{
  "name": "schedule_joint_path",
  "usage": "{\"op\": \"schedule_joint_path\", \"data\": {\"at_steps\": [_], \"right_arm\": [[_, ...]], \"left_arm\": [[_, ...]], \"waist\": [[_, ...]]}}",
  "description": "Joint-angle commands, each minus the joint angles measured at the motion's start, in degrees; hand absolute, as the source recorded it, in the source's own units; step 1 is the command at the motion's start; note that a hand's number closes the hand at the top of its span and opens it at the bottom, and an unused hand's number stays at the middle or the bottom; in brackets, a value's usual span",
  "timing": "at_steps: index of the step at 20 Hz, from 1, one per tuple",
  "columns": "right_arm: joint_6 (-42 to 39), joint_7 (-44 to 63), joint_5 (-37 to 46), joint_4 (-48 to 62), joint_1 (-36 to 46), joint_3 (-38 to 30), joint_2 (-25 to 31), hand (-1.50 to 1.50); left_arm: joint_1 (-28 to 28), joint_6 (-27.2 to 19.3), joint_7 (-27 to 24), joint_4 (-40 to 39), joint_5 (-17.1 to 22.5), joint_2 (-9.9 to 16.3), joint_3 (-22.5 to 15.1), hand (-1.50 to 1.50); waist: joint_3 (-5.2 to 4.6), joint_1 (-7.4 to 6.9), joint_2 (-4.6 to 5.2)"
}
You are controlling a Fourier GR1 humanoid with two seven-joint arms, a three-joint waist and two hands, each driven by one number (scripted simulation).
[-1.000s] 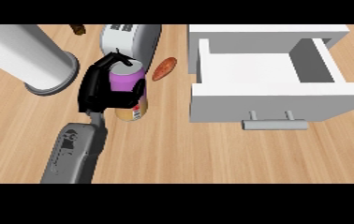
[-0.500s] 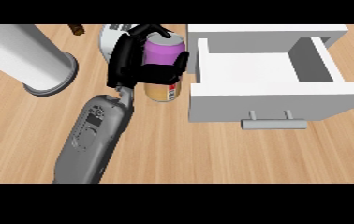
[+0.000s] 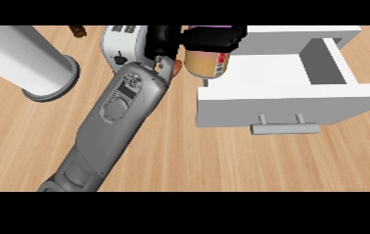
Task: Pick up the can, place it into the drawer and close the drawer
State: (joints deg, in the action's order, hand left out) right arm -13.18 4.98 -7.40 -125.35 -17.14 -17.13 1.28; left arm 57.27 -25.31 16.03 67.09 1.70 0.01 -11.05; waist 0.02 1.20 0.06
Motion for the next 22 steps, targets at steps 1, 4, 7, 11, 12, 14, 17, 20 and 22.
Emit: {"op": "schedule_joint_path", "data": {"at_steps": [1,4,7,11,12,14,17,20,22], "right_arm": [[0.20,-2.08,1.86,4.48,1.79,0.08,-0.28,-1.50],[-0.89,-1.20,-0.56,2.02,-0.02,-1.61,0.33,-1.50],[1.18,2.78,-0.07,0.90,4.18,-0.25,0.78,-1.50],[-0.59,1.12,-0.35,1.87,3.08,-0.83,1.36,-1.50],[-0.04,1.33,0.30,-1.09,1.87,0.33,0.08,-1.50],[1.96,1.01,3.85,1.98,4.38,2.37,-1.12,-1.50],[0.14,3.65,0.95,-0.70,3.78,1.34,0.92,-1.50],[2.79,4.03,3.40,-0.20,6.08,3.33,-1.12,-1.50],[0.98,-0.09,3.43,2.01,3.14,2.96,-1.16,-1.50]], "left_arm": [[9.61,-0.14,2.94,-6.29,1.53,-0.01,2.61,1.50],[11.01,-2.67,0.29,-10.98,3.62,-0.01,-0.30,1.50],[17.54,-2.65,-1.49,-18.59,6.17,-0.01,0.38,1.50],[18.21,-6.16,-1.10,-20.08,9.25,-0.01,-4.62,1.50],[22.95,-3.96,-2.47,-25.58,9.46,-0.01,-0.38,1.50],[22.36,-6.29,-1.42,-23.88,10.13,-0.01,-4.75,1.50],[26.71,-7.17,-3.83,-30.89,13.10,-0.01,-5.40,1.50],[28.71,-5.72,-6.85,-35.77,13.68,-0.01,-5.01,1.50],[26.26,-7.96,-7.63,-34.46,16.37,-0.01,-8.47,1.50]], "waist": [[0.02,-0.12,0.11],[0.01,0.16,0.06],[0.01,0.59,0.30],[0.02,0.52,0.15],[0.03,1.22,0.38],[0.02,0.44,0.21],[0.06,2.02,0.53],[0.07,2.25,0.79],[0.08,2.21,0.54]]}}
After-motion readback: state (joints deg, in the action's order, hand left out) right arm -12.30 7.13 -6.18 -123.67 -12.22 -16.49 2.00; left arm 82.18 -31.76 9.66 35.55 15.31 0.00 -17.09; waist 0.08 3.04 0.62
